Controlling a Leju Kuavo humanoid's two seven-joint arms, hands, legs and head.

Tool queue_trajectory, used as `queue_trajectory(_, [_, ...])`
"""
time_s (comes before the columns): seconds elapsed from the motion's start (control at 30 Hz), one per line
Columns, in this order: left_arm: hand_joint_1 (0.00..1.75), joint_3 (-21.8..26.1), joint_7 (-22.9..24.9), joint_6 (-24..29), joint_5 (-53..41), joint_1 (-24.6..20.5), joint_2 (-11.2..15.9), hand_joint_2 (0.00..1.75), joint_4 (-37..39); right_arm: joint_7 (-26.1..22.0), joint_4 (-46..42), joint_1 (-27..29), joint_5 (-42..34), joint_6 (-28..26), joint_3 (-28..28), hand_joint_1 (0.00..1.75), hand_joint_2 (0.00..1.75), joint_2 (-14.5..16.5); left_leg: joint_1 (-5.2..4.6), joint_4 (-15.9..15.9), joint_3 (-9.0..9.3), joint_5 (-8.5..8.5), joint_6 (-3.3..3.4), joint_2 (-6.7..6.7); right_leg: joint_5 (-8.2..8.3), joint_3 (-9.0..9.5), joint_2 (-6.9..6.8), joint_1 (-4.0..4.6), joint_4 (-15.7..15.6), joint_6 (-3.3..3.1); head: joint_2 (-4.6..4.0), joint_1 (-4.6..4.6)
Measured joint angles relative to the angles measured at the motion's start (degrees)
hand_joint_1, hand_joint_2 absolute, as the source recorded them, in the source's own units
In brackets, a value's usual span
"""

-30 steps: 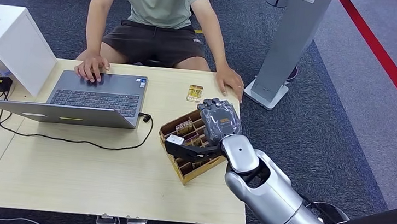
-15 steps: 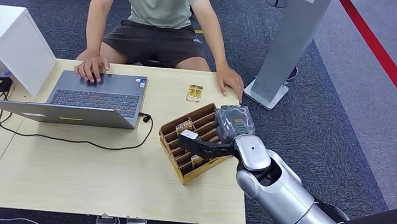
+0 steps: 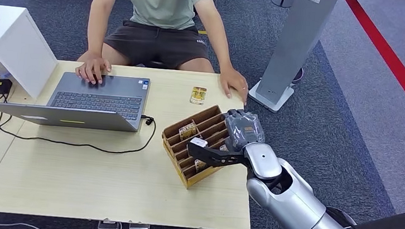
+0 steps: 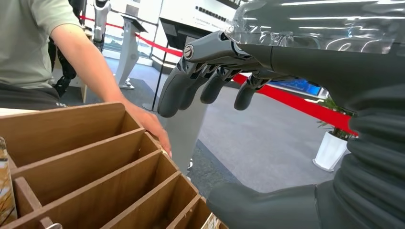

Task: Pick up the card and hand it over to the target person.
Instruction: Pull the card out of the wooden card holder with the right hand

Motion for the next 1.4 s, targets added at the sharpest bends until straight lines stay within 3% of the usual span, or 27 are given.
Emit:
queue_trajectory(0.77, [0.0, -1.0, 0.0, -0.3, -0.5, -0.1, 0.2, 0.0, -0.1, 1.1, -3.5, 4.2, 0.4, 0.2, -3.2, 0.77, 1.75, -2.6, -0.01, 0.1, -0.07, -0.01, 0.01, -0.11, -0.04, -0.04, -0.12, -0.01, 0.0, 0.01, 0.0, 0.0])
queue_trajectory(1.4, [0.0, -0.9, -0.2, -0.4, -0.1, -0.1, 0.2, 0.0, 0.0, 0.9, -2.1, 3.8, 0.1, 0.5, -2.3, 0.79, 1.75, -2.1, -0.01, 0.1, -0.05, -0.01, 0.0, -0.05, -0.02, -0.05, -0.05, -0.01, 0.0, 0.0, 0.0, 0.0])
